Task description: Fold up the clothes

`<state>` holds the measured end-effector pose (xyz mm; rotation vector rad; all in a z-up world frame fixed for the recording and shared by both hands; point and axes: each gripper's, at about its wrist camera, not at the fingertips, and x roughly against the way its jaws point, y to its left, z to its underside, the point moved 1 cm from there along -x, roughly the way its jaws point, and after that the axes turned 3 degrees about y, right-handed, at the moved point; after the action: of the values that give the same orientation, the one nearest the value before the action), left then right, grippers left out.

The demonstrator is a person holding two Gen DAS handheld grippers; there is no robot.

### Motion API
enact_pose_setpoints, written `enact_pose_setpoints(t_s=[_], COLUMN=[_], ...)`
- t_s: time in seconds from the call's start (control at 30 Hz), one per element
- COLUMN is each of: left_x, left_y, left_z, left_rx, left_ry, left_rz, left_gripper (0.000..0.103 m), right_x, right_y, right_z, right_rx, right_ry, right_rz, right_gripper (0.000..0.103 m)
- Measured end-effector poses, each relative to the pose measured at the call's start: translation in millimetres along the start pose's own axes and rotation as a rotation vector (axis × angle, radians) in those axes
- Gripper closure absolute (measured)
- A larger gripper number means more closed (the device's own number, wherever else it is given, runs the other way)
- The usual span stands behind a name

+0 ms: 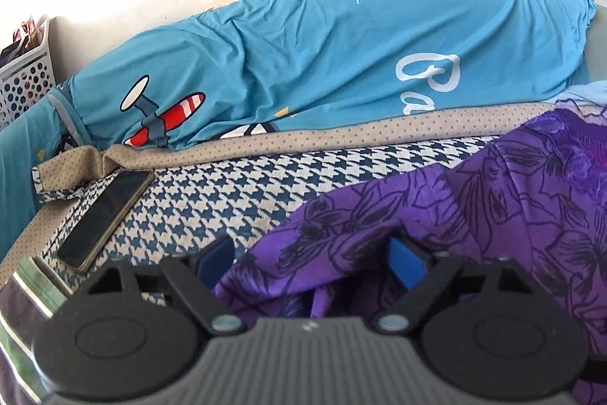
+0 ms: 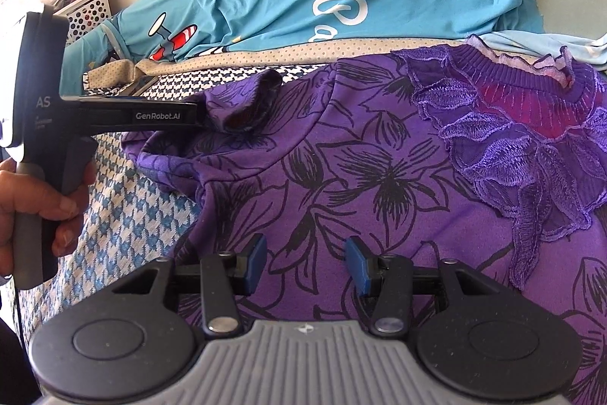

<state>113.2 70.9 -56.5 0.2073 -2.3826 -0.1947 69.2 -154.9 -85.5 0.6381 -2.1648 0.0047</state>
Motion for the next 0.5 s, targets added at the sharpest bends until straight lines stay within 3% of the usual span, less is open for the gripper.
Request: enact_pose_setpoints(t_s=[0.2, 0.33, 0.5], left_x=[4, 14, 21], left_y=[13, 33, 71], left_z=[-1, -6, -12], left_rx=[0.072, 0.138, 0.24], left_ry=[-0.007, -0.046, -0.08], left_rz=[0.02, -0.035, -0.171], left_gripper=[0.071, 0.072, 0.072], right_x=[-1, -1, -2], right_y=[2, 3, 5], right_z=[0, 0, 0], right_rx=[0.01, 0.018, 0.027], right_ry=[-0.001, -0.002, -0.003], right_rz=[0.001, 0.007, 0.012], right_gripper=[0.053, 0.053, 0.052])
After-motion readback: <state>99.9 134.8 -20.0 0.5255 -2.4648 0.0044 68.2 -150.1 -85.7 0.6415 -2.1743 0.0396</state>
